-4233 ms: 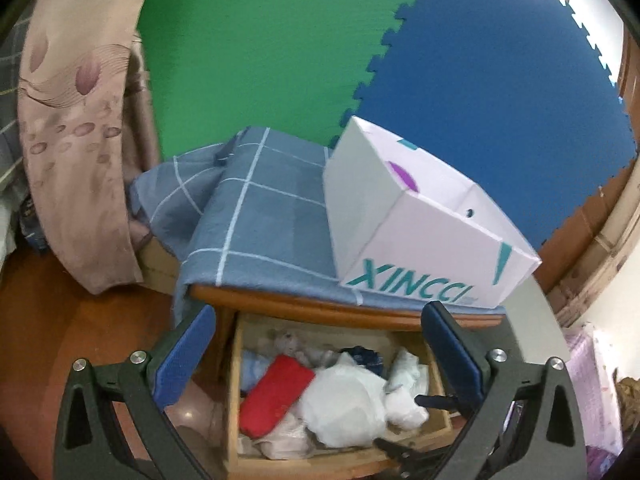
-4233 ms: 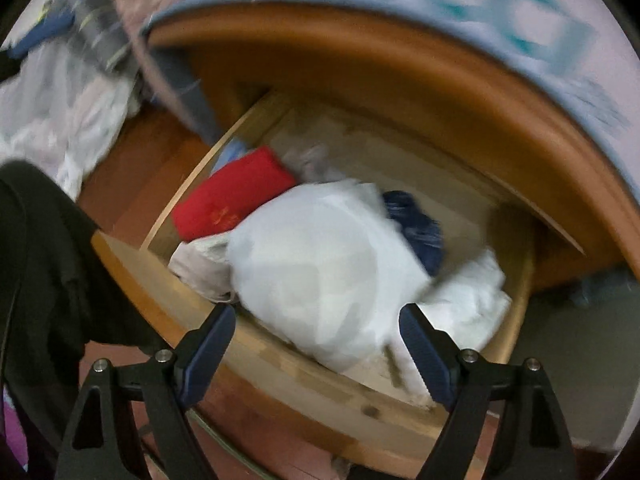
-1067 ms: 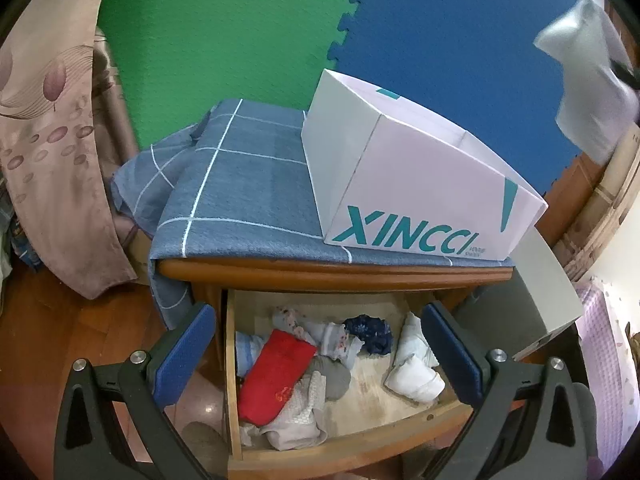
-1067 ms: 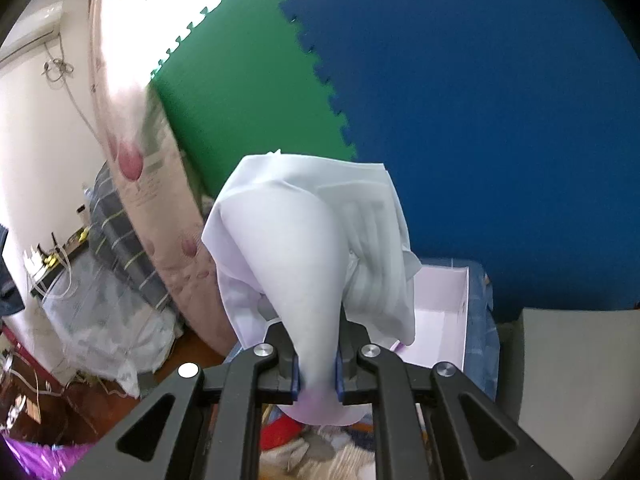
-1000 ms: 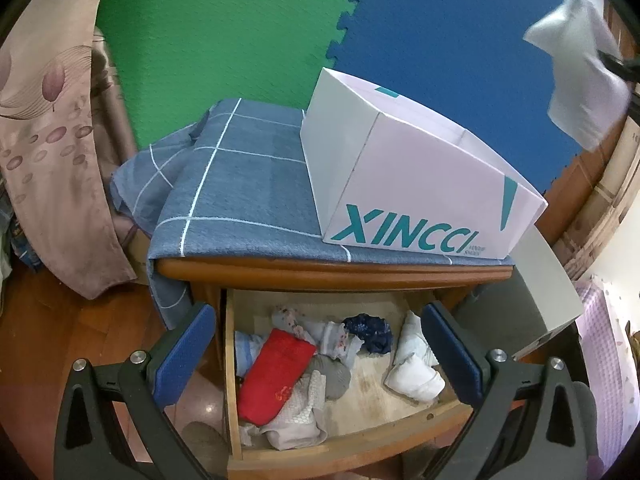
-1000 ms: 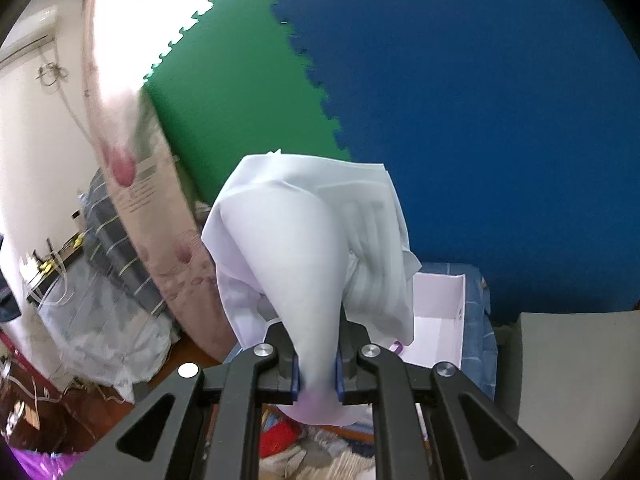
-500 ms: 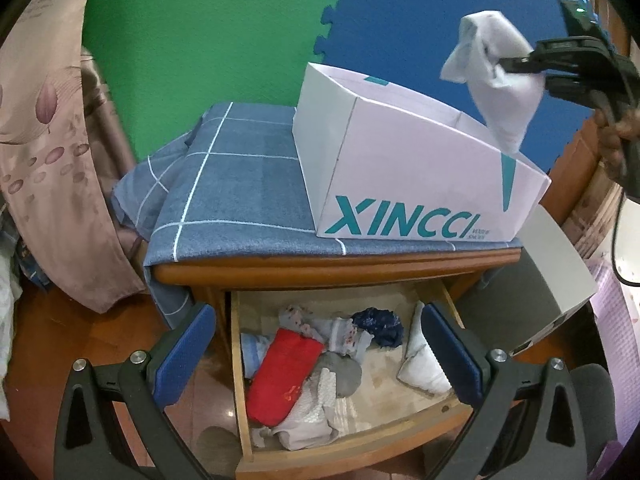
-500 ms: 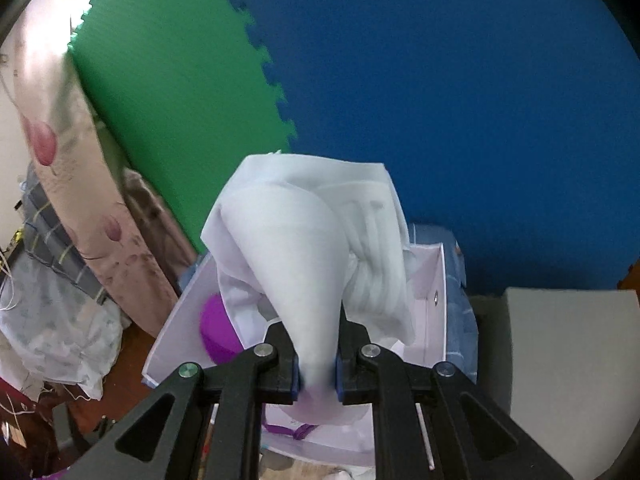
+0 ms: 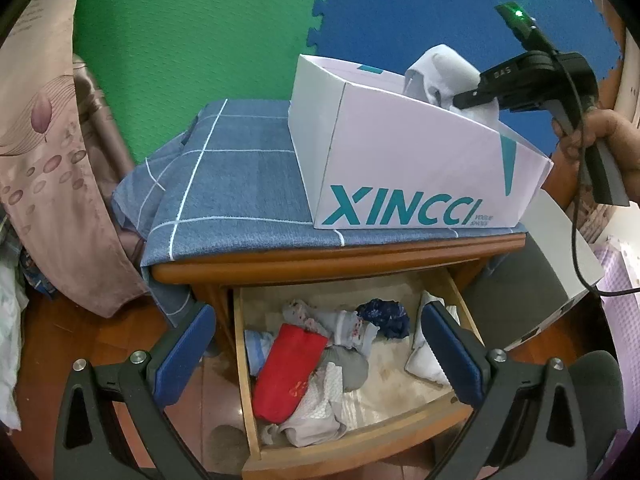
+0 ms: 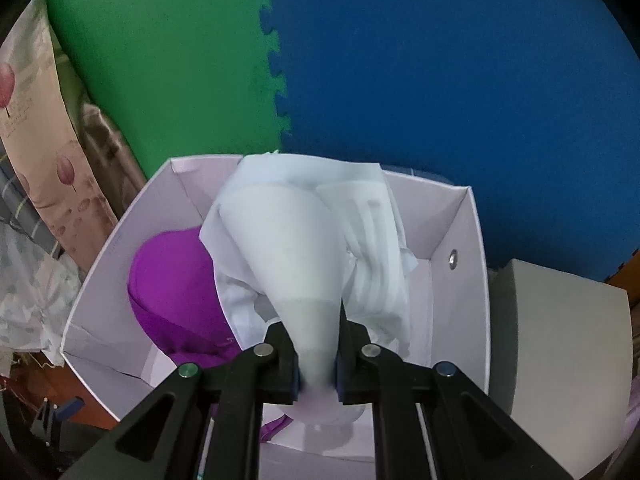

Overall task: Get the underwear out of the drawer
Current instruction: 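Lift the white underwear with the right tool and drop it into the shoebox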

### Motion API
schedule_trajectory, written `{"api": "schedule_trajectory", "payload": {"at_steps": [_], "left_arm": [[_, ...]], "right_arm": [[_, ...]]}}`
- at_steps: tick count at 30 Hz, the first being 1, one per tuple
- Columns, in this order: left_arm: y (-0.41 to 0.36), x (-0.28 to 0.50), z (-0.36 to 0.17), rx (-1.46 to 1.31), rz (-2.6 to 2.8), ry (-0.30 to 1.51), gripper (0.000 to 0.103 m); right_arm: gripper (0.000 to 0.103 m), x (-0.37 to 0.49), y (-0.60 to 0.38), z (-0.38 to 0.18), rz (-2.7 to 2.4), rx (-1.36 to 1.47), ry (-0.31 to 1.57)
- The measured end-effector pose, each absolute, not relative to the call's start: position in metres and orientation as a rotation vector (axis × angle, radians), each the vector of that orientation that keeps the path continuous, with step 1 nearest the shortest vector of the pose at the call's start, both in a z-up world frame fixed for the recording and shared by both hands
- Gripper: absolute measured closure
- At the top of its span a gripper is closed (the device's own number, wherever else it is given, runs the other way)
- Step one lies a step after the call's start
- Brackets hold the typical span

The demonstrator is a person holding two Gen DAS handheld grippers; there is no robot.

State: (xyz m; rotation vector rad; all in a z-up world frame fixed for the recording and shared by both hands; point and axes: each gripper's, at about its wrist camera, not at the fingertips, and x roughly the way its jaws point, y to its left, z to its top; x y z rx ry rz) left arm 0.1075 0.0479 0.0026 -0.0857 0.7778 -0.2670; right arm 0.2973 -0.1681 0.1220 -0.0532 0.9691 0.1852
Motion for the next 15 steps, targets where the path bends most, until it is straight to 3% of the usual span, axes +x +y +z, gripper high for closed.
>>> {"api": "schedule_trajectory", "payload": {"at_steps": [4, 6, 13, 15], "left_arm": [[0.048, 0.108, 0.002, -0.083, -0.266, 0.78, 0.001], [0.048, 0.108, 0.002, -0.081, -0.263, 0.785, 0.001], [0.054, 0.113, -0.002, -0.081, -0.253, 0.819, 0.001], [0.057, 0.114, -0.004, -0.095, -0.248, 0.828, 0.001]], "right_arm": [[0.077, 0.298, -0.164, 0.119, 0.19, -0.042, 0.976], [0.058, 0.292, -0.164, 0.125, 0.197, -0.035, 0.936], [0.056, 0.21, -0.193, 0.172, 0.249, 0.084, 0.572], [0.05, 0.163, -0.205, 0.174, 0.271, 0.112, 0.474]]}}
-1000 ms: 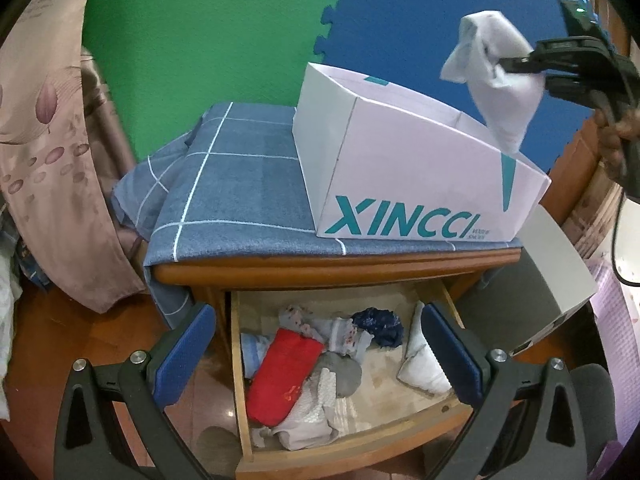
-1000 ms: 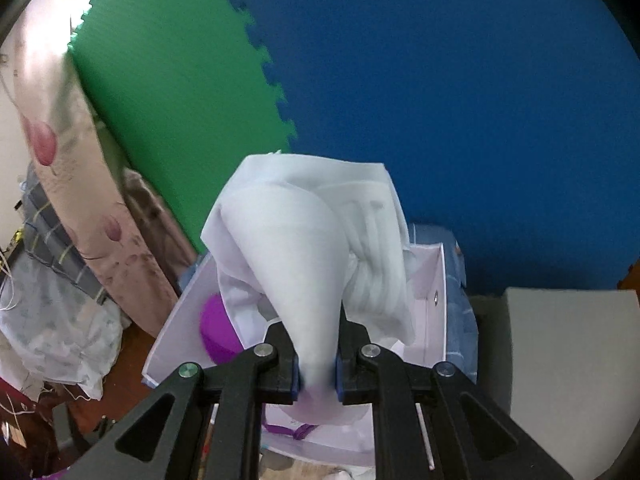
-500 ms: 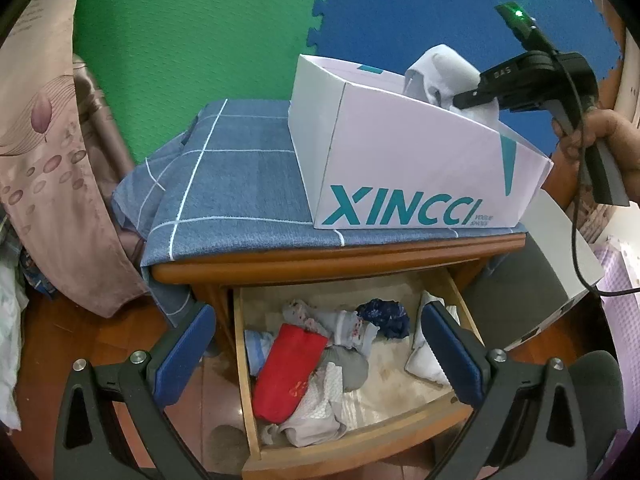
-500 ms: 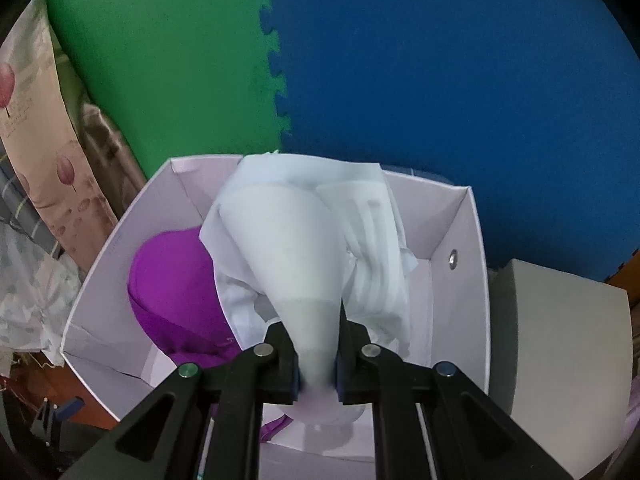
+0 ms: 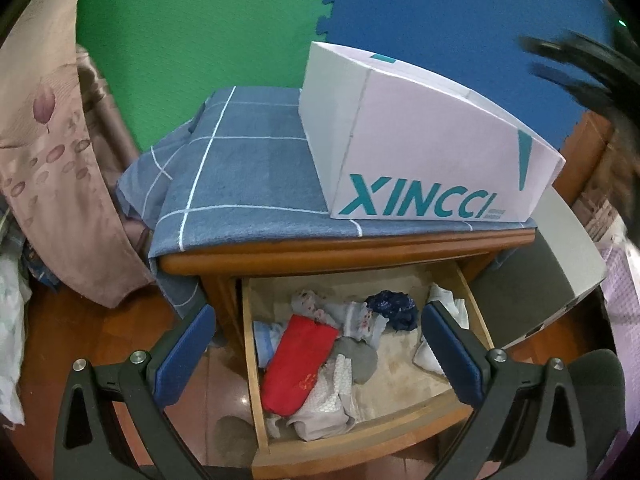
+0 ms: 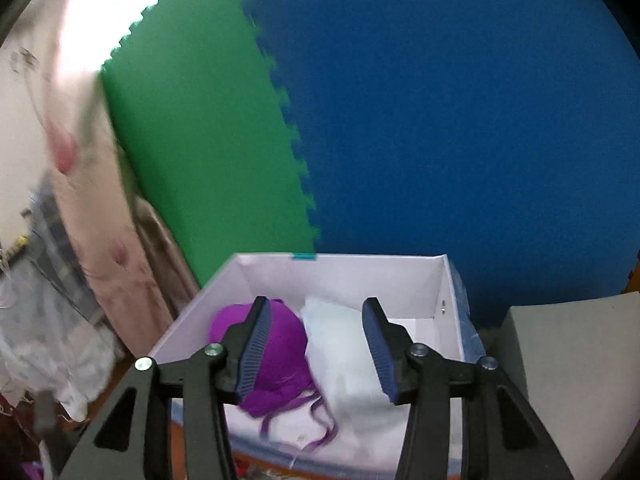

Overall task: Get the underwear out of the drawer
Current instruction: 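Lift the white underwear with the right tool and drop it into the shoebox, then lower the left tool into the drawer and grasp the red rolled item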

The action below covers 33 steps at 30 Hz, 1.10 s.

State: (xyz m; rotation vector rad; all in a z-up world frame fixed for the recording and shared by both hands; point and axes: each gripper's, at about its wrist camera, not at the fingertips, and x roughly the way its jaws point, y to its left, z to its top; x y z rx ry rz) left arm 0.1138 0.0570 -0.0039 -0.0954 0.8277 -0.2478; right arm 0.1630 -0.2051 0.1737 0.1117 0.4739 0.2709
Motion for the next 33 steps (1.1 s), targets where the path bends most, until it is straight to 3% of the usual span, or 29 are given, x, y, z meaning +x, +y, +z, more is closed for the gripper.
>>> {"api": "schedule_trajectory", "payload": {"at_steps": [4, 11, 21, 25, 33], "left_arm": [[0.062, 0.119, -0.009, -0.129, -0.256, 0.87, 0.001], [0.048, 0.124, -0.023, -0.035, -0.268, 0.963, 0.001], [-0.026, 0.136, -0.064, 0.352, -0.196, 1.032, 0.001], [-0.033, 0.156, -0.098, 0.36, -0.167, 1.126, 0.001], [-0.036, 0.181, -0.133, 0.422, -0.087, 1.14, 0.001]], "right_arm": [[0.047, 0.097, -0.223, 0.14, 0.267, 0.122, 0.461], [0.047, 0.052, -0.258, 0.062, 0.24, 0.282, 0.605], [0.047, 0.042, -0.283, 0.064, 0.29, 0.38, 0.573], [0.047, 0.04, -0.285, 0.066, 0.307, 0.386, 0.566], [0.047, 0.038, -0.295, 0.066, 0.346, 0.44, 0.563]]}}
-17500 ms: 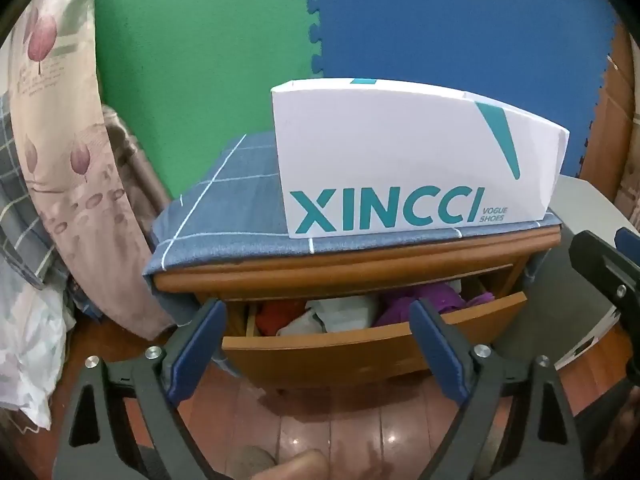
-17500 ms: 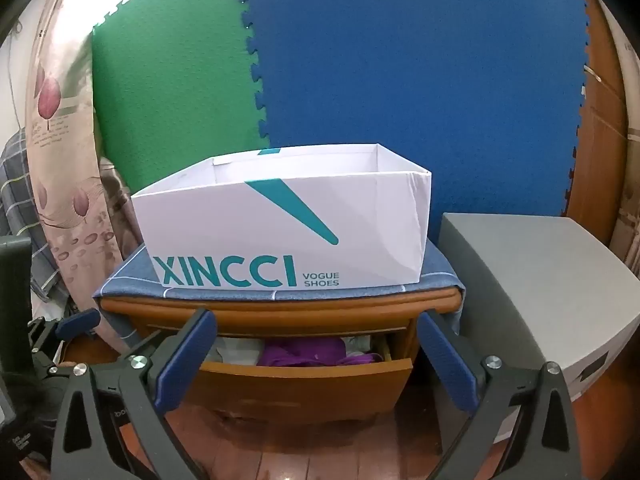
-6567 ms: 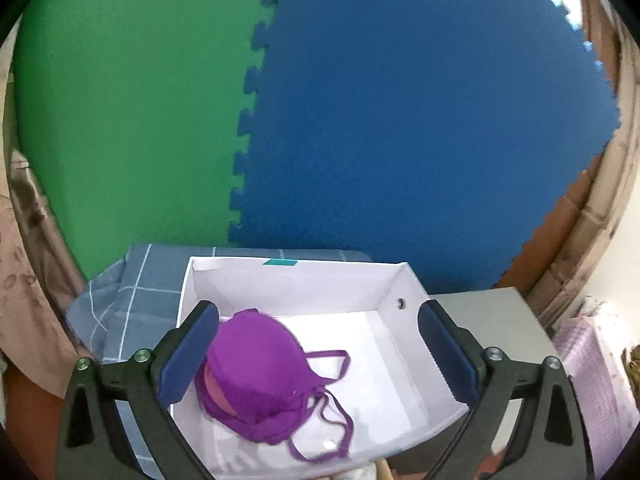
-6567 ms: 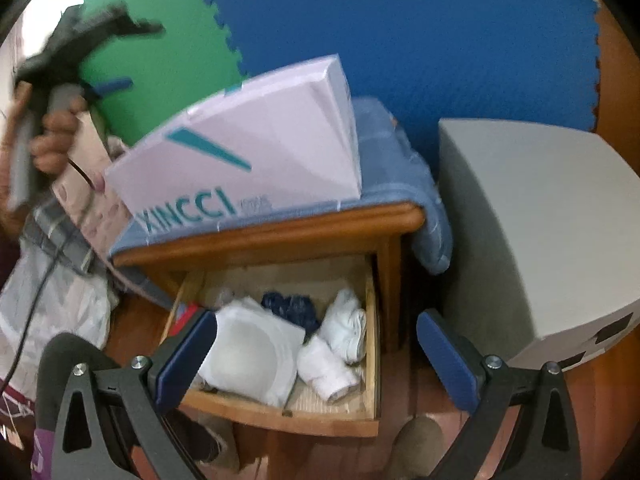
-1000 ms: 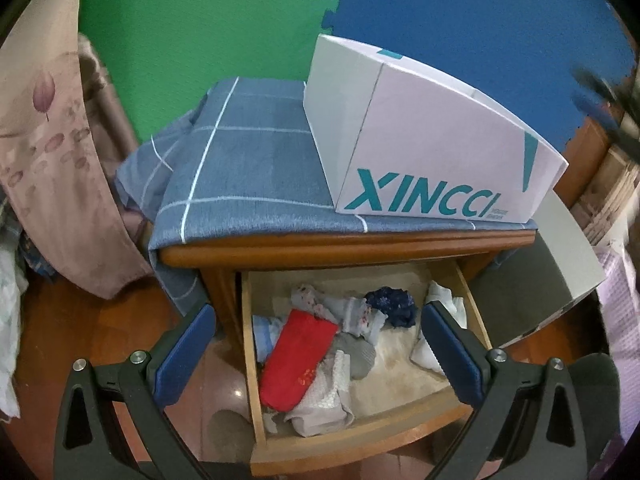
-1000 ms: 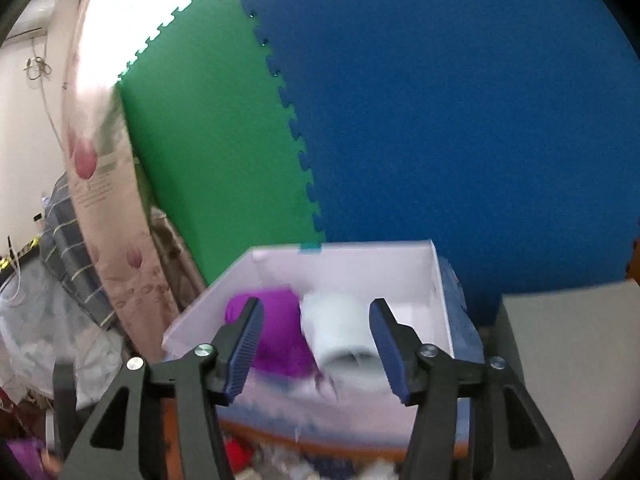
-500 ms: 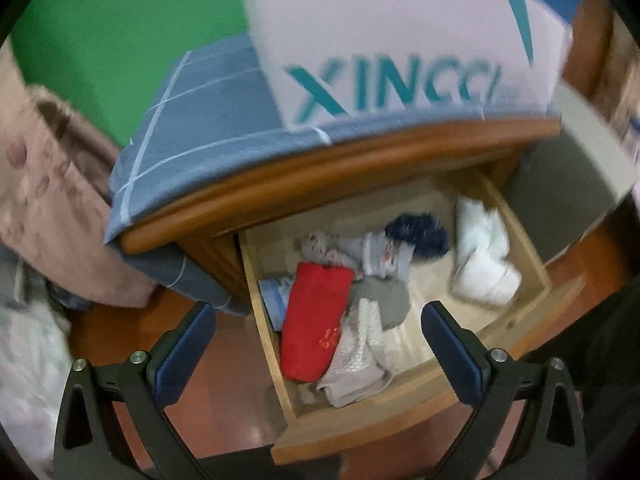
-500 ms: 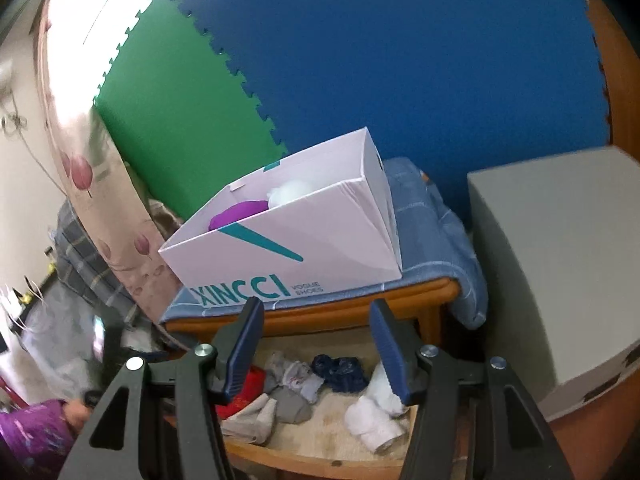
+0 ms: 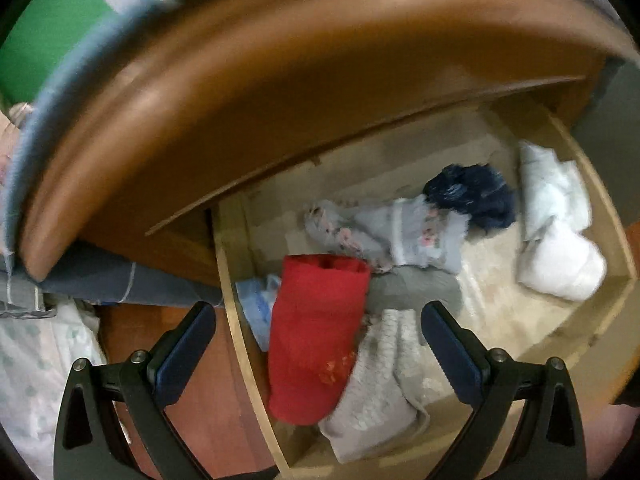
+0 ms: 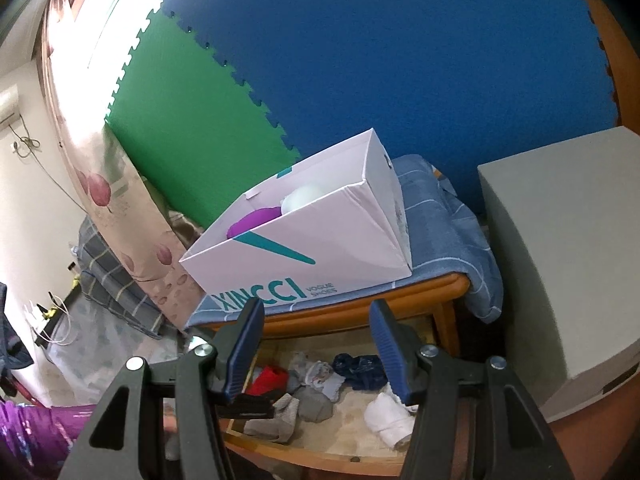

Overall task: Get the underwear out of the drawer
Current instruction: 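Lower the left tool into the drawer and grasp the red rolled item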

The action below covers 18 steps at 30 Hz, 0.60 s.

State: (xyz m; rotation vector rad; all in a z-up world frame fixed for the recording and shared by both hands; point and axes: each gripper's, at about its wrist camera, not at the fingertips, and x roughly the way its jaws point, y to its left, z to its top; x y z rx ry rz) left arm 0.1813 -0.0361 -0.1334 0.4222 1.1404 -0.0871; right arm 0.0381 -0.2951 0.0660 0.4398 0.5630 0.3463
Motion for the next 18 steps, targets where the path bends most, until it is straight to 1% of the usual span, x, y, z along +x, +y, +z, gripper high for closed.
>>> {"api": "schedule_trajectory", "payload": {"at_steps": [4, 6, 8, 10, 11, 13, 14, 17, 18], "left_arm": [[-0.044, 0.187, -0.152, 0.504, -0.073, 1.145, 0.001], [-0.049, 0.188, -0.159, 0.545, -0.077, 1.157, 0.006], [-0.05, 0.19, -0.162, 0.555, -0.076, 1.167, 0.008], [-0.048, 0.195, -0.17, 0.554, -0.072, 1.211, 0.014], [-0.048, 0.195, -0.171, 0.562, -0.073, 1.206, 0.021], [-0.051, 0.194, -0.173, 0.582, -0.091, 1.207, 0.022], [-0.052, 0.193, -0.176, 0.599, -0.097, 1.214, 0.024], [-0.052, 0.194, -0.188, 0.619, -0.103, 1.263, 0.047], [-0.049, 0.197, -0.189, 0.606, -0.093, 1.274, 0.052]], "right_arm": [[0.047, 0.038, -0.296, 0.066, 0.362, 0.445, 0.564], [0.047, 0.038, -0.296, 0.066, 0.368, 0.449, 0.568], [0.047, 0.038, -0.297, 0.065, 0.372, 0.453, 0.57], [0.047, 0.039, -0.298, 0.065, 0.376, 0.457, 0.571], [0.047, 0.039, -0.298, 0.064, 0.377, 0.46, 0.572], [0.047, 0.039, -0.297, 0.064, 0.378, 0.46, 0.573], [0.047, 0.039, -0.297, 0.064, 0.378, 0.46, 0.574], [0.047, 0.041, -0.295, 0.063, 0.376, 0.45, 0.585], [0.047, 0.041, -0.293, 0.063, 0.376, 0.443, 0.589]]}}
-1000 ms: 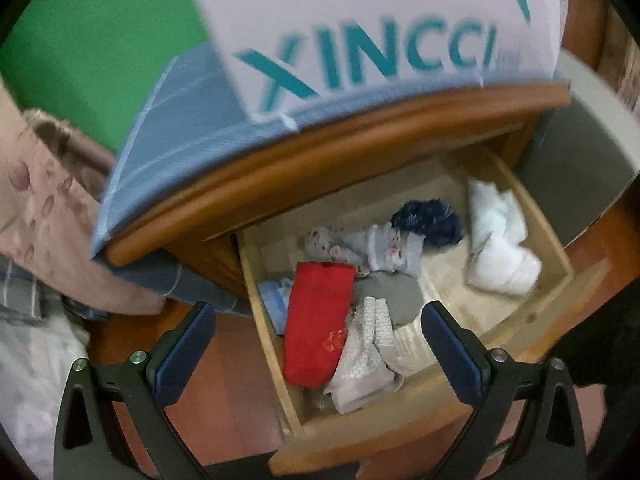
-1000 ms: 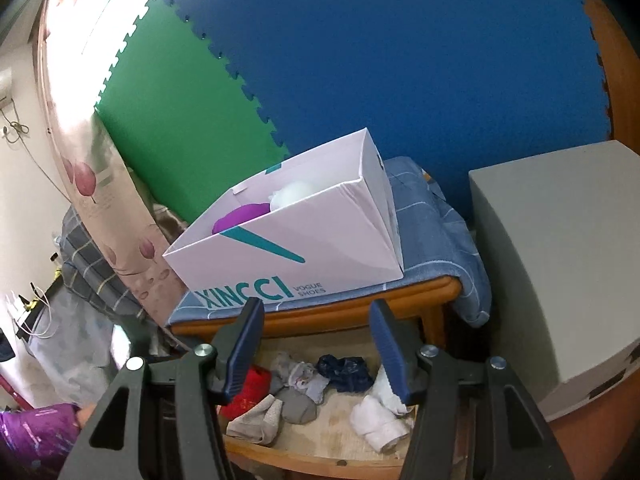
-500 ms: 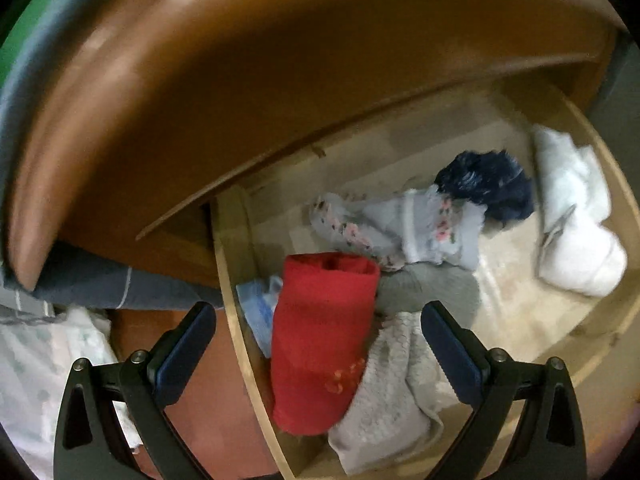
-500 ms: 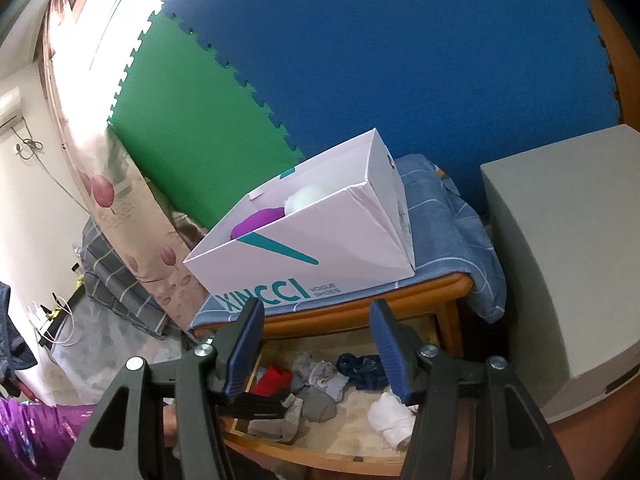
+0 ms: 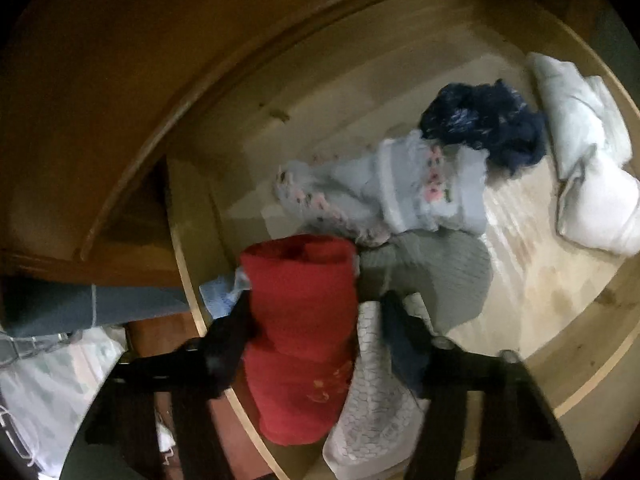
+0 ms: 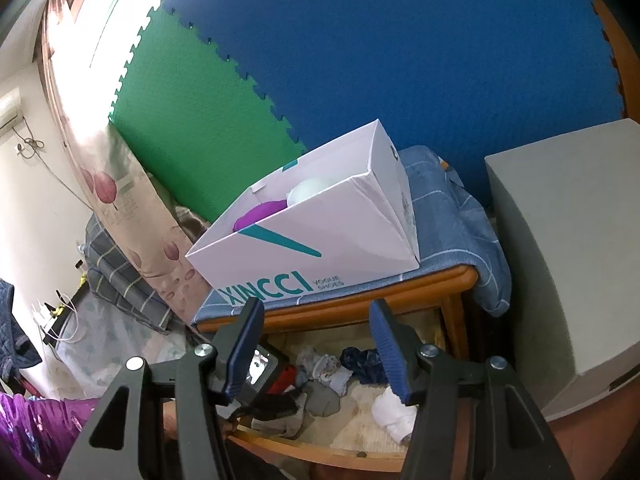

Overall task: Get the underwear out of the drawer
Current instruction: 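Lower the left tool into the drawer and grasp the red rolled item, then lift the red rolled item out of the drawer with the left tool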

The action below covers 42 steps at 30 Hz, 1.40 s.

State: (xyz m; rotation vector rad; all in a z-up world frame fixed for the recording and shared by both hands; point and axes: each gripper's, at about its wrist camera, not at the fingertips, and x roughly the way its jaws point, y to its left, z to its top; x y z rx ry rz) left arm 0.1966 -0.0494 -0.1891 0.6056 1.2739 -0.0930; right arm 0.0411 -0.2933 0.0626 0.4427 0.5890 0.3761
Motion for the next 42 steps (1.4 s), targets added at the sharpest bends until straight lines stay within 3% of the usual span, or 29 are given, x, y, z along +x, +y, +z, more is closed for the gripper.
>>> {"api": "schedule_trajectory", "payload": {"at_steps": [3, 6, 21, 34, 36, 39, 42], "left_arm": [[-0.043, 0.2, -0.192, 0.575, -0.086, 1.289, 0.069], [-0.038, 0.196, -0.187, 0.549, -0.094, 1.246, 0.078], [-0.039, 0.132, -0.075, 0.27, -0.412, 0.908, 0.077], [-0.039, 0.143, -0.091, 0.253, -0.359, 0.988, 0.067], [-0.039, 0.143, -0.091, 0.253, -0.367, 0.984, 0.08], [-0.04, 0.142, -0.092, 0.282, -0.351, 0.967, 0.091], [-0.039, 0.144, -0.096, 0.276, -0.351, 0.989, 0.093]], "right_arm": [[0.047, 0.042, -0.29, 0.062, 0.371, 0.43, 0.595], [0.047, 0.044, -0.288, 0.06, 0.364, 0.424, 0.606], [0.047, 0.047, -0.283, 0.055, 0.345, 0.401, 0.635], [0.046, 0.047, -0.279, 0.055, 0.349, 0.373, 0.651], [0.046, 0.048, -0.278, 0.055, 0.348, 0.366, 0.653], [0.046, 0.048, -0.278, 0.054, 0.343, 0.367, 0.656], [0.046, 0.048, -0.278, 0.054, 0.342, 0.369, 0.655]]}}
